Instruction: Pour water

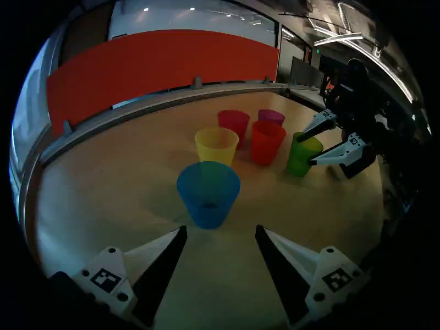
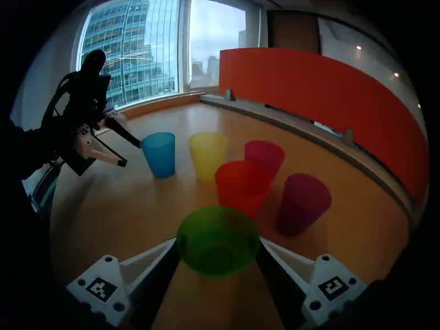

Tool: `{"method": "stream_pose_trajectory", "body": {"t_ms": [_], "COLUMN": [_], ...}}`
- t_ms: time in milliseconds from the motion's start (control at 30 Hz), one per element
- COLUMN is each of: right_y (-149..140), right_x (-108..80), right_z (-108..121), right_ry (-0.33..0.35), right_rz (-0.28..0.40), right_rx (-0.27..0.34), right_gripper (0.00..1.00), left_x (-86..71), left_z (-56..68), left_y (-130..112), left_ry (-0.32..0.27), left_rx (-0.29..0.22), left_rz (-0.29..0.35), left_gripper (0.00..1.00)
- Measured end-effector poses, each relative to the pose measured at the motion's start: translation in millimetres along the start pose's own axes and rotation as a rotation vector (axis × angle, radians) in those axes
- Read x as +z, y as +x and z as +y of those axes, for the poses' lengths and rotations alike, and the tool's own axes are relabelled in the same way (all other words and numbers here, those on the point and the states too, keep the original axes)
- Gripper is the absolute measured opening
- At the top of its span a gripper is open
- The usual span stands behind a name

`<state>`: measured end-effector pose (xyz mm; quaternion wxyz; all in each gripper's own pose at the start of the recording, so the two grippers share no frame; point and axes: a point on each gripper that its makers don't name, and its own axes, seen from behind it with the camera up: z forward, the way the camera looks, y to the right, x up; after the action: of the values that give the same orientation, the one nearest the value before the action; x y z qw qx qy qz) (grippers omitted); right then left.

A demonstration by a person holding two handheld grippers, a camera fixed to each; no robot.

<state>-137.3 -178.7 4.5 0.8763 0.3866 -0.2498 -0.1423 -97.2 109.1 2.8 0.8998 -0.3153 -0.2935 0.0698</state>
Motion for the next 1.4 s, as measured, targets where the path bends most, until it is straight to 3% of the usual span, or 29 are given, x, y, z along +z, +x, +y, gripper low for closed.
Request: {"method": "stream_pose_trajectory", "body": {"t_ms": [400, 800, 1100, 1400], "right_y": [-3.2, -13.3, -7.8, 7.8], "right_x": [-7.3, -47.6, -84.1, -110.0], "right_z": [1.4, 8.2, 15.7, 22.3], "right_ry": [-0.026, -0.097, -0.191, -0.308], "right_rz": [0.001, 0.031, 0.113, 0.228], "right_rx": [0.014, 0.035, 0.068, 0.111], "right_gripper": [1.0, 1.0, 1.0, 1.0], "left_x": [-8.6, -28.8, -56.5, -83.7], "left_z": [-2.0, -6.3, -20.5, -30.9], "left_y": [-2.0, 1.6, 15.7, 32.1], "left_ry": [0.022, 0.063, 0.158, 0.288], "left_rx": [0.003, -0.034, -0.09, -0.115], "left_rz": [0.009, 0.067, 0.188, 0.337], "left_gripper": [0.92, 0.92, 0.93, 0.92]}}
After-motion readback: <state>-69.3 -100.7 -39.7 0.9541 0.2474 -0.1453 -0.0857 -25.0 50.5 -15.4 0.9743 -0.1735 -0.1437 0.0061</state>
